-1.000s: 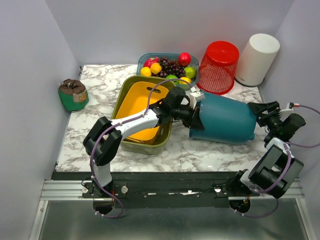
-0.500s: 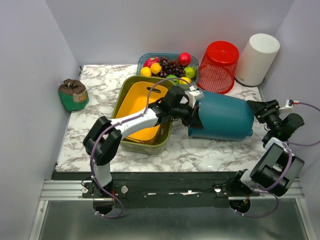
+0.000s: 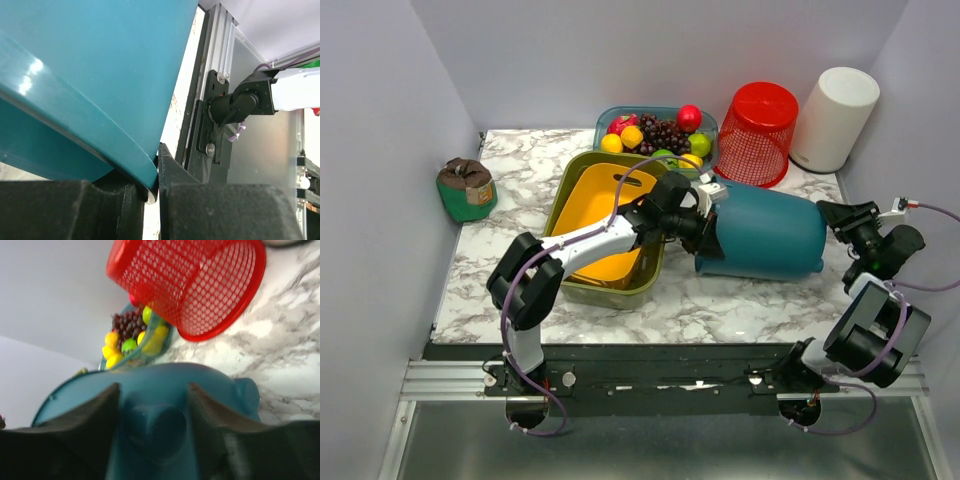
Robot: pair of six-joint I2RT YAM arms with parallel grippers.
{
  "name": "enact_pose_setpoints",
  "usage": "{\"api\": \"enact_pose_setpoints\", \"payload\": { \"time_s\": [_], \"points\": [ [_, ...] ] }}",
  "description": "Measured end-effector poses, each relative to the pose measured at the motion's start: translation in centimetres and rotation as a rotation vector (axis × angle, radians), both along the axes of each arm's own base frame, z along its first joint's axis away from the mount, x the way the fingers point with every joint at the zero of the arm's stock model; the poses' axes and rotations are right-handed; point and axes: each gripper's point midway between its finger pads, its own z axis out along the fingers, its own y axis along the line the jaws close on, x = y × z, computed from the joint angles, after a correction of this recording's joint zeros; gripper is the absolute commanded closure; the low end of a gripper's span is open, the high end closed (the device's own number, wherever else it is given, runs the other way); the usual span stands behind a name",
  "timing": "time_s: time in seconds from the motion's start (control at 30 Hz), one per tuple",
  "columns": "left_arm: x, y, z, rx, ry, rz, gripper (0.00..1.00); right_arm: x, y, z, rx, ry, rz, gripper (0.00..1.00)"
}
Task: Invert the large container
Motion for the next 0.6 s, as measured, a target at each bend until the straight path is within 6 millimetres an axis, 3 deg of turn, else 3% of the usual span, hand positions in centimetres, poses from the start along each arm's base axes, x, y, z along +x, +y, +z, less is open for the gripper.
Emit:
{"api": "enact_pose_setpoints", "payload": {
  "time_s": [0.27,0.47,0.6],
  "points": [
    [0.0,0.6,-0.5,0.037,0.009,-0.006,1.0,-0.1,0.0,0.5,-0.033,-0.003,-0.038,0.59],
    [0.0,0.7,-0.5,0.05,0.014,-0.007,0.76,-0.3,0.1,1.1,-0.019,-0.012,-0.046,0.61],
    [0.0,0.9,-0.9,0.075,0.038,0.009,0.67,-0.5,0.6,2.9,-0.037,-0.054,-0.057,0.61]
  ]
}}
